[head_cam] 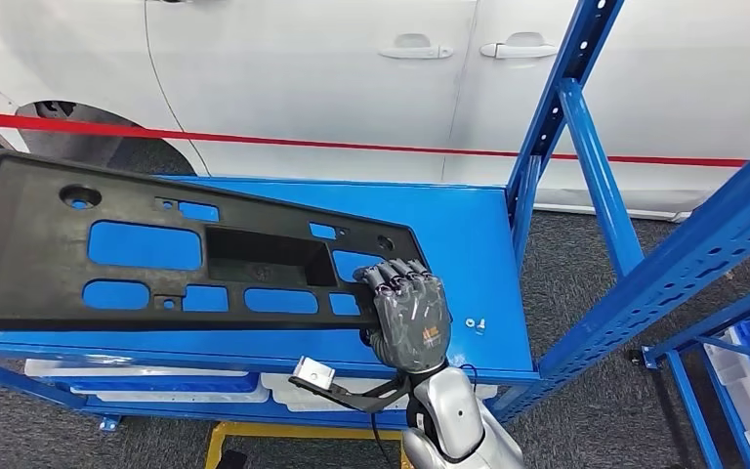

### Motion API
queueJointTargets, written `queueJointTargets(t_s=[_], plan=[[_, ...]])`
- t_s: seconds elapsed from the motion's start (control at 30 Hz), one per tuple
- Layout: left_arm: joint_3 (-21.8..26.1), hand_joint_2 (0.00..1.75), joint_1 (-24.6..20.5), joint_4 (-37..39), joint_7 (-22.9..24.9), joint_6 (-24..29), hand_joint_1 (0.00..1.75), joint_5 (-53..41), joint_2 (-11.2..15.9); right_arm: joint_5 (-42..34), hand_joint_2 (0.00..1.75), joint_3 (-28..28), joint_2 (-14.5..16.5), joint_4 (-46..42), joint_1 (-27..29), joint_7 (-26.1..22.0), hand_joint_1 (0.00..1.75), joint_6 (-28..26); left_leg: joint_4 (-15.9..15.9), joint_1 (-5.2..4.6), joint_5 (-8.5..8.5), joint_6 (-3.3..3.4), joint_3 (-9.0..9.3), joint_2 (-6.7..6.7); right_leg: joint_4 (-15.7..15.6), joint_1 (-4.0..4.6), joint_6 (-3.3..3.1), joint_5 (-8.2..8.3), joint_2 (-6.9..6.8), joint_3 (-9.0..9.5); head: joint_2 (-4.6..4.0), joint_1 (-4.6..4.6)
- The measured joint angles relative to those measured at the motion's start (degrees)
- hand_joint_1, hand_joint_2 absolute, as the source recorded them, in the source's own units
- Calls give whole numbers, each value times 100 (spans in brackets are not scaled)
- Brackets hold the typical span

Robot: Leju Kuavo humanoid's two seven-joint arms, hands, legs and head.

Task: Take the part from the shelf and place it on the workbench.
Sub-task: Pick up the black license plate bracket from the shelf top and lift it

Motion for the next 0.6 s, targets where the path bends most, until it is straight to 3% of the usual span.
queueJointTargets(t_s=[0.07,0.17,0.2,0.23,0.27,0.33,0.4,0.53,0.6], plan=[[0,175,-2,0,4,5,0,-2,-4,-10,175,-13,1,-1,2,11,171,-5,195,11,-150,-58,-78,3,-40,-25,-67,25,-7,16,0,-2],[3,175,1,0,5,4,0,-2,-5,-22,175,-22,2,1,13,26,171,-16,1193,25,-651,-116,-526,4,-54,-29,-111,33,-23,19,0,-5],[4,175,6,0,5,1,0,-4,-7,-28,175,-26,1,1,22,31,171,-18,1475,28,-732,-124,-658,4,-52,-25,-113,33,-24,19,0,-5],[4,175,10,0,7,-2,0,-7,-9,-35,175,-31,1,2,30,35,171,-18,1561,29,-705,-122,-701,4,-49,-22,-114,33,-21,20,0,-5],[4,175,11,0,8,-2,0,-13,-10,-42,175,-35,0,1,37,38,171,-18,1421,28,-571,-110,-636,4,-46,-19,-114,33,-15,25,0,-5],[5,175,3,0,11,7,0,-31,-10,-48,175,-47,-1,-5,43,39,171,-18,662,21,-185,-57,-274,3,-46,-15,-107,30,0,40,0,-4],[6,175,-11,0,14,20,0,-51,-13,-49,175,-79,-1,-21,49,39,171,-19,76,-8,6,-3,1,-4,-42,0,-72,36,6,31,0,-4],[7,175,-12,0,16,44,0,-95,-21,-47,175,-166,-2,-61,96,21,171,-20,-89,-9,66,94,43,-5,-35,8,51,31,3,4,0,-3],[7,175,-20,0,16,47,0,-109,-33,-47,175,-210,-9,-92,109,-1,171,-21,-150,19,120,171,42,13,293,8,105,-219,0,-132,0,1]])
